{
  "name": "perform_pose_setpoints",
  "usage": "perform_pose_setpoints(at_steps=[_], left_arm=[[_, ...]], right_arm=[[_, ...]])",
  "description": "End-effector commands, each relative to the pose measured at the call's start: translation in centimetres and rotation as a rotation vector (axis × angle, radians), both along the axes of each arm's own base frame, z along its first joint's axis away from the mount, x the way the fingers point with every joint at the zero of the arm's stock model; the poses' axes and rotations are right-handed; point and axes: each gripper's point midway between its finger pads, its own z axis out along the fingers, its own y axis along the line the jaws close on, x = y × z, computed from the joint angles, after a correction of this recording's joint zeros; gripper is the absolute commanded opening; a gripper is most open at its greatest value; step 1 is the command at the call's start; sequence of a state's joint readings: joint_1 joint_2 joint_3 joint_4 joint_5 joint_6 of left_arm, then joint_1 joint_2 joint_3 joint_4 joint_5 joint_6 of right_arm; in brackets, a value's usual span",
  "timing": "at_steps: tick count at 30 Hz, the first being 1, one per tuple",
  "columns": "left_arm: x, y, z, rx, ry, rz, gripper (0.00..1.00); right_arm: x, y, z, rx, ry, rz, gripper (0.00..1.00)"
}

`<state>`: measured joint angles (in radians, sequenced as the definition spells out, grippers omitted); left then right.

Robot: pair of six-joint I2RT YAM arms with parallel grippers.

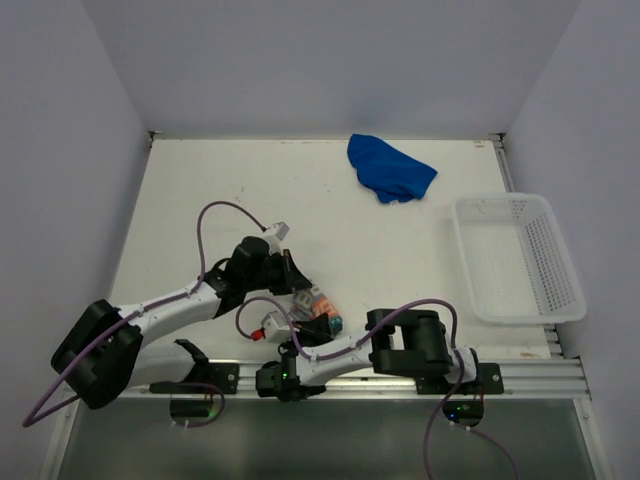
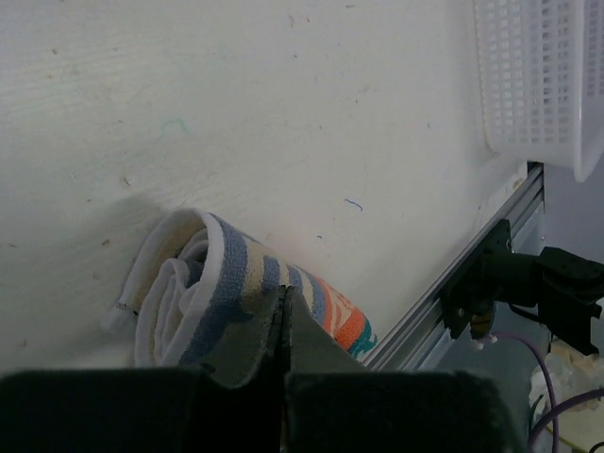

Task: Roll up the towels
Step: Roll the towel

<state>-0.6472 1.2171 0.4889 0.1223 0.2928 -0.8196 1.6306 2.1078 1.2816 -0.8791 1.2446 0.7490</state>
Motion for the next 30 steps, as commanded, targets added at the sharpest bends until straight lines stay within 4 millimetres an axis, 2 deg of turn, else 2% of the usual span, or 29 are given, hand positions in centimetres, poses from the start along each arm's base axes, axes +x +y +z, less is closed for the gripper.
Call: perform_pose_setpoints(at_steps=[1, 6, 12, 16, 21, 25, 27, 28, 29, 30], left_arm=[[-1.3, -1.4, 0.4, -0.063, -0.011, -0.038, 0.00], [-3.0, -1.4, -2.6, -0.034, 0.041, -0.050, 0.00], [-4.3, -0.1, -5.9, 0.026, 0.094, -0.032, 0.00], [-4.4, 0.4, -6.9, 0.052, 0.108, -0.016, 0.00], [-4.4, 0.3, -7.6, 0.065, 0.117, -0.018, 0.00], [-4.3, 0.6, -8.1, 0.079, 0.121, -0.011, 0.00], [-4.5, 0.7, -8.2, 0.082, 0.125, -0.012, 0.00], [-4.4, 0.7, -8.2, 0.082, 0.123, -0.009, 0.00], [-4.5, 0.7, -8.2, 0.083, 0.124, -0.009, 0.00], [-4.6, 0.8, -8.3, 0.085, 0.126, -0.009, 0.00]], right_arm=[[-0.8, 1.0, -0.7, 0.076, 0.053, 0.008, 0.00], [-1.0, 1.1, -0.9, 0.141, 0.096, 0.010, 0.00], [-1.0, 1.2, -0.8, 0.231, 0.135, -0.017, 0.01], [-1.0, 1.6, 0.6, 0.327, 0.160, -0.019, 0.12], [-1.1, 2.1, 4.0, 0.496, 0.199, 0.005, 0.31], [-1.2, 2.1, 5.6, 0.569, 0.227, 0.018, 0.43], [-1.4, 2.0, 5.7, 0.602, 0.256, 0.022, 0.49], [-1.3, 2.0, 6.5, 0.645, 0.269, 0.020, 0.49], [-1.5, 2.3, 6.5, 0.686, 0.310, 0.024, 0.50], [-1.5, 1.8, 6.0, 0.699, 0.337, 0.018, 0.51]])
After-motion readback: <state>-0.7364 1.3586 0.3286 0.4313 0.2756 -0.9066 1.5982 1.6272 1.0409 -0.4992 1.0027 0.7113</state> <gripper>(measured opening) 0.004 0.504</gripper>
